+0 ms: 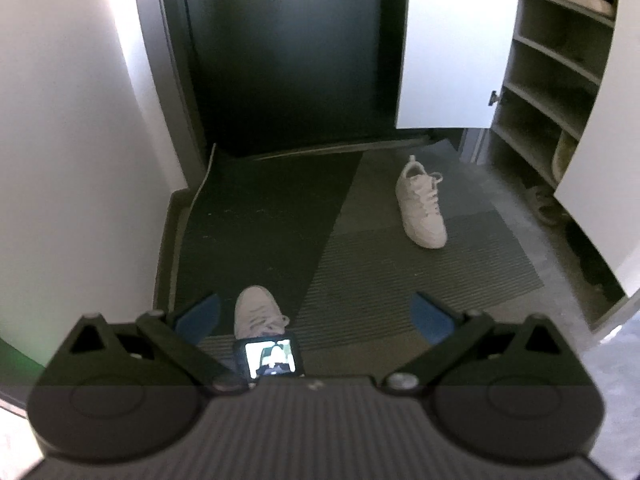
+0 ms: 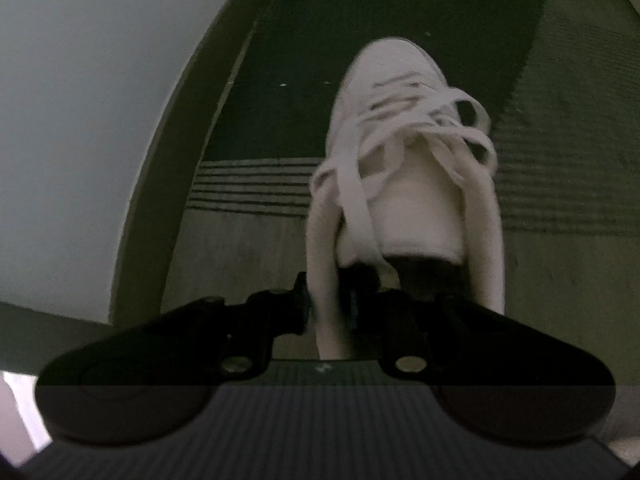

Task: Organize scattered shoes
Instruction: 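Carry the sneaker with the right tool to the shoe row, lower, open, then lift the right tool away from the placed sneaker, then reach the left tool to the second white sneaker on the mat and grasp it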

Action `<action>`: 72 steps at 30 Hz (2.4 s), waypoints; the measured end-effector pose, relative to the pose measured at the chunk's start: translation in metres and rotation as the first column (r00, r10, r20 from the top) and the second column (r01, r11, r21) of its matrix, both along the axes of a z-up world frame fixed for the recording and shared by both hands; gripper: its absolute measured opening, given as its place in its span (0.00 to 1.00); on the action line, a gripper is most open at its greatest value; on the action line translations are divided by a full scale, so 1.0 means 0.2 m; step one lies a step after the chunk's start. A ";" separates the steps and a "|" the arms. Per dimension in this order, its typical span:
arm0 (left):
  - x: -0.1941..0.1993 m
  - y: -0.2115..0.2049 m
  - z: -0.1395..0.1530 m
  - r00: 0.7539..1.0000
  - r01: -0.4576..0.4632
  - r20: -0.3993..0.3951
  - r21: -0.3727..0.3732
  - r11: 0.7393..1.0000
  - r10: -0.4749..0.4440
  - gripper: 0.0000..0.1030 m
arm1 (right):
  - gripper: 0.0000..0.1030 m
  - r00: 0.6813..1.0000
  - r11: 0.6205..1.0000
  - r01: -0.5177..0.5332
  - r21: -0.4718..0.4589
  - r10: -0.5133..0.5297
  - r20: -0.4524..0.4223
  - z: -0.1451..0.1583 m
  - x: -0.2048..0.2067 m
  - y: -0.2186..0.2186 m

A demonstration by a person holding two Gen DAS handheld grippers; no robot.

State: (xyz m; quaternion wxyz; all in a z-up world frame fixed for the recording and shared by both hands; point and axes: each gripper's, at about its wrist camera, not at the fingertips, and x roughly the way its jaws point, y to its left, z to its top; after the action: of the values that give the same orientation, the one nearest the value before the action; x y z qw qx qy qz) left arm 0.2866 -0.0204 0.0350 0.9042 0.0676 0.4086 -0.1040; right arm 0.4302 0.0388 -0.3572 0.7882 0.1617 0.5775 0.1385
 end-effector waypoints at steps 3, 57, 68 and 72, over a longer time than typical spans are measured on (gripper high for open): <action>-0.03 0.01 0.01 1.000 0.006 -0.001 -0.018 1.000 -0.006 1.00 | 0.55 1.000 1.000 0.016 0.010 -0.016 0.023 0.12 -0.06 -0.06; 0.19 -0.56 -0.18 0.972 0.229 -0.037 -0.084 0.970 -0.233 1.00 | 0.66 0.276 0.598 0.703 0.386 -0.729 0.626 2.05 -1.90 -1.46; 0.77 -1.07 -0.76 0.975 0.214 -0.071 0.076 0.974 -0.209 1.00 | 0.88 0.293 0.626 0.670 0.400 -0.718 0.632 2.05 -1.81 -1.44; 0.98 -1.34 -1.06 0.972 0.225 -0.090 0.129 0.966 -0.215 1.00 | 0.88 0.373 0.658 0.666 0.351 -0.702 0.607 1.98 -1.65 -1.41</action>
State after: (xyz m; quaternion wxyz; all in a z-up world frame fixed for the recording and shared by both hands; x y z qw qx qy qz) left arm 0.4820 -0.2881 -0.1774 0.8641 0.1712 0.4386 -0.1778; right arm 0.1011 -0.2435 0.0391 0.9245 0.3384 0.1105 -0.1360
